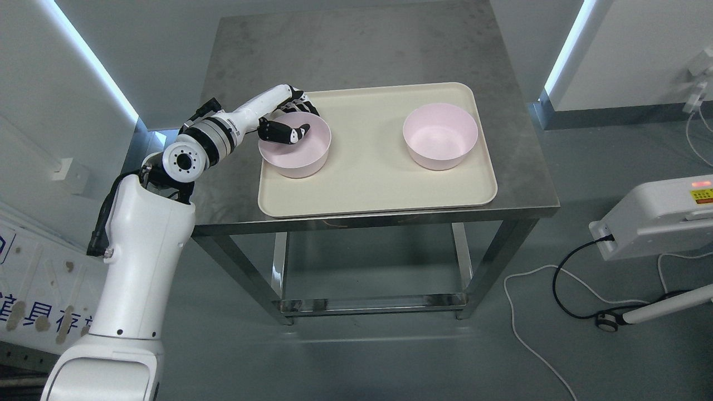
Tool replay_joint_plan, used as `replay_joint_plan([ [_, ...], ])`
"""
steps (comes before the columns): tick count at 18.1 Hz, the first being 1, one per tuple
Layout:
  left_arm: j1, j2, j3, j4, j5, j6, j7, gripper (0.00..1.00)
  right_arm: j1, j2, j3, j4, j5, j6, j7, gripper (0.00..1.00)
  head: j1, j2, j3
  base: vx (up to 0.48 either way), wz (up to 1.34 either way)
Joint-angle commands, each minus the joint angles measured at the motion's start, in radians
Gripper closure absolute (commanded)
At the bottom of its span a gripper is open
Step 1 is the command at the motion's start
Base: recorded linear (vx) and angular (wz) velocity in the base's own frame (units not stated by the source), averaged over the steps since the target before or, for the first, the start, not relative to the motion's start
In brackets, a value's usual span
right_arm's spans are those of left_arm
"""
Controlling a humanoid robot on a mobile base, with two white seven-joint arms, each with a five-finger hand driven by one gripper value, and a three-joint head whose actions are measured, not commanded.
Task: Stack pink IKEA bowls on left shelf middle
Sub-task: 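Grip the rim of the nearer pink bowl with the left hand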
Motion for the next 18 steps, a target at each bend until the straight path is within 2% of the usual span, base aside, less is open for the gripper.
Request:
replay_joint_plan([
  [1, -0.002, 0.005, -0.002, 0.023, -0.041, -0.062, -0.002, 0.94, 0.0, -0.017, -0.005, -0.017, -0.002, 0.0, 0.001, 0.0, 0.0, 0.0, 0.0, 0.0, 0.0],
  [2, -0.002, 0.005, 0.005, 0.023, -0.041, -0.088, -0.002, 0.99, 0.0, -0.017, -0.005, -0.017, -0.002, 0.0, 0.001, 0.0, 0.0, 0.0, 0.0, 0.0, 0.0],
  [4, -0.002, 0.002, 0.035, 0.023, -0.039, -0.123, -0.003, 0.99, 0.0, -0.017, -0.005, -0.017, -0.002, 0.0, 0.001, 0.0, 0.0, 0.0, 0.0, 0.0, 0.0],
  [13, -0.074, -0.05, 0.113, -0.012, -0.022, -0.129, -0.048, 0.99, 0.0, -0.017, -0.005, -0.017, -0.002, 0.0, 0.001, 0.0, 0.0, 0.0, 0.0, 0.0, 0.0],
  [16, -0.116, -0.1, 0.114, -0.023, 0.001, -0.129, -0.061, 0.99, 0.0, -0.017, -0.005, -0.017, -0.002, 0.0, 0.001, 0.0, 0.0, 0.0, 0.0, 0.0, 0.0],
  [17, -0.13, -0.135, 0.112, -0.029, 0.007, -0.129, -0.071, 0.99, 0.0, -0.017, -0.005, -0.017, -0.002, 0.0, 0.001, 0.0, 0.0, 0.0, 0.0, 0.0, 0.0],
  [18, -0.145, -0.201, 0.106, -0.046, 0.007, -0.126, -0.086, 0.99, 0.0, -0.017, -0.005, -0.017, -0.002, 0.0, 0.001, 0.0, 0.0, 0.0, 0.0, 0.0, 0.0],
])
